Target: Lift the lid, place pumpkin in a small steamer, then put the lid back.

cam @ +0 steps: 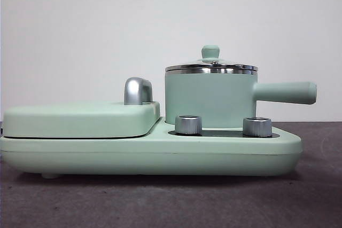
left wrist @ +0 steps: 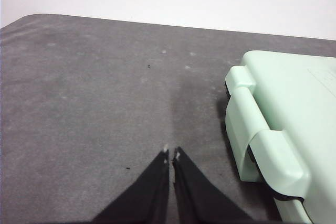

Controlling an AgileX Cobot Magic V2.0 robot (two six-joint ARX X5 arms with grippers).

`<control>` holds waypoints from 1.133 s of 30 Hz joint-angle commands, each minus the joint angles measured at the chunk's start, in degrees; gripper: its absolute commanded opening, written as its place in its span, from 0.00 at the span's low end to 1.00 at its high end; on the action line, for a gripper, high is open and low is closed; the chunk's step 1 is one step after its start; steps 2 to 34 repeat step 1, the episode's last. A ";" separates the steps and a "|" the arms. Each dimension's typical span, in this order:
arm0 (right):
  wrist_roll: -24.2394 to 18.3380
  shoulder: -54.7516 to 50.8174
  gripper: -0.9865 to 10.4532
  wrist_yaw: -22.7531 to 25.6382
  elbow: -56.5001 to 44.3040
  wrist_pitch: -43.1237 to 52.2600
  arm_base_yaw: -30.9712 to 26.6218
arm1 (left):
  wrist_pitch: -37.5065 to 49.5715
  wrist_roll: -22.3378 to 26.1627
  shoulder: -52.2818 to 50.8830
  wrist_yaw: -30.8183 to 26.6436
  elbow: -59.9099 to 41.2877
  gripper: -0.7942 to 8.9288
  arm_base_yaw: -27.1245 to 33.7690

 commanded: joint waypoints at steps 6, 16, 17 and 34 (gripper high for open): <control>-0.37 -0.13 0.11 0.00 -0.37 0.57 -0.04 | -0.28 0.00 -0.11 -0.20 -1.07 0.10 0.04; -0.37 -0.13 0.11 0.00 -0.37 0.57 -0.04 | -0.28 0.00 -0.11 -0.20 -1.07 0.10 0.04; -0.37 -0.13 0.11 0.00 -0.37 0.57 -0.04 | -0.28 0.00 -0.11 -0.20 -1.07 0.10 0.04; -0.37 -0.13 0.11 0.00 -0.37 0.57 -0.04 | -0.28 0.00 -0.11 -0.20 -1.07 0.10 0.04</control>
